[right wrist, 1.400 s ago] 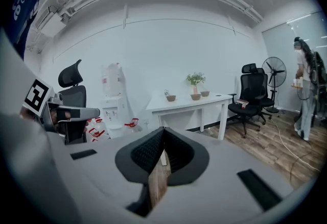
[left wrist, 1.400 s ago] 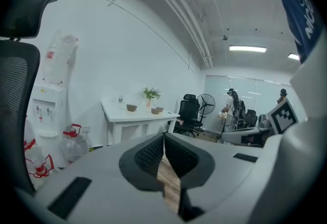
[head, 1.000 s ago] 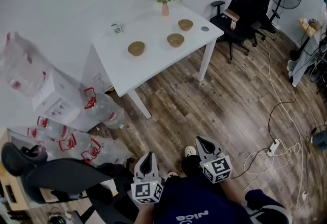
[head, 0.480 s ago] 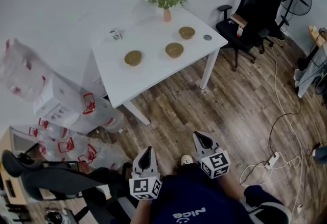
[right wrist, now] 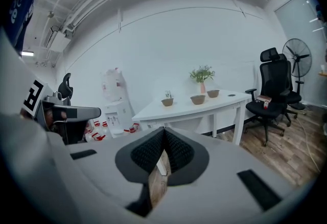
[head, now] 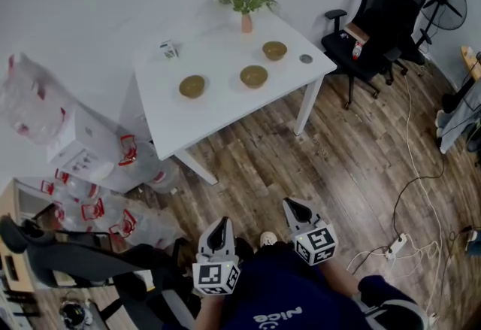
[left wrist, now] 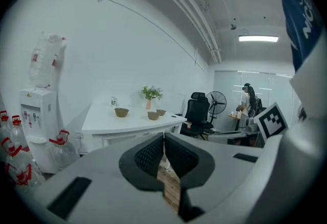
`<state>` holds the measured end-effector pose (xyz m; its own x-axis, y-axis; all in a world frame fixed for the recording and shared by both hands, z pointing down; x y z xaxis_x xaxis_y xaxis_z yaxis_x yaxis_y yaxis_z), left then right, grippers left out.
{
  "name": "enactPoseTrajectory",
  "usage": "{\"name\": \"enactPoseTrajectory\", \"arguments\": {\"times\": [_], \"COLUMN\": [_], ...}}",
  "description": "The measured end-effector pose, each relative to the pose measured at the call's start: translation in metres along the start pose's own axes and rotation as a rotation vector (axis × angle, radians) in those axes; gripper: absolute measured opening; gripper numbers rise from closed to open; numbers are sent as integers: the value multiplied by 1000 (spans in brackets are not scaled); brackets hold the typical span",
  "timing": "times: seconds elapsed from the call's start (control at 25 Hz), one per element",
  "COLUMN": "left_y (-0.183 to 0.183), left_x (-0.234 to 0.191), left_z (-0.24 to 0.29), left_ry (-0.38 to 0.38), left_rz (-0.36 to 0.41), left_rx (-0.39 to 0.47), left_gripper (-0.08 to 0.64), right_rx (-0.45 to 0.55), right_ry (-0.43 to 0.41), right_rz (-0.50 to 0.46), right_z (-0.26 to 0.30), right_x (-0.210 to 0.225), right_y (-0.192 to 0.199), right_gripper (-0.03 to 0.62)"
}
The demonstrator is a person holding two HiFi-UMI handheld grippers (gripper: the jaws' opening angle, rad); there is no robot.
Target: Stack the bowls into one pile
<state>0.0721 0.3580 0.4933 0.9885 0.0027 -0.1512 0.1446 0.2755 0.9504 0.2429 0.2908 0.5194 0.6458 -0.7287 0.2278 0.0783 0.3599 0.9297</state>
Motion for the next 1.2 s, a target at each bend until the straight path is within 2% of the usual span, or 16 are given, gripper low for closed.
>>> {"name": "enactPoseTrajectory", "arguments": {"times": [0.36,0.88,1.2], "left_y": [1,-44,-60], "left_x": [-24,-70,-115], "left_z": [26,127,180], "left_ry": [-24,66,138], "left_rz": [11,41,50], "left_rx": [-25,-15,-32], "left_gripper": [25,25,26], "right_rx": [-13,-2,-14], "right_ry": [21,122,177], "right_rz": [28,19,27], "right_z": [19,96,155], "right_x": [8,40,38], "right_y": [4,-35,-52], "right_gripper": [23,23,23]}}
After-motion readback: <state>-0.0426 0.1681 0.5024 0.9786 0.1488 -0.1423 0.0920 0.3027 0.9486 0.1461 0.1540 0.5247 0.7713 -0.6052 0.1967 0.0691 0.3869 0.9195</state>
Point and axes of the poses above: the fingertips, and each gripper's own axes: z forward along the fingers, x to its right, y out of its underside, the point moved 2 cm from there along -z, backward along the fingers, and after that the axes turned 9 degrees about -y, right-handed, at the moved point
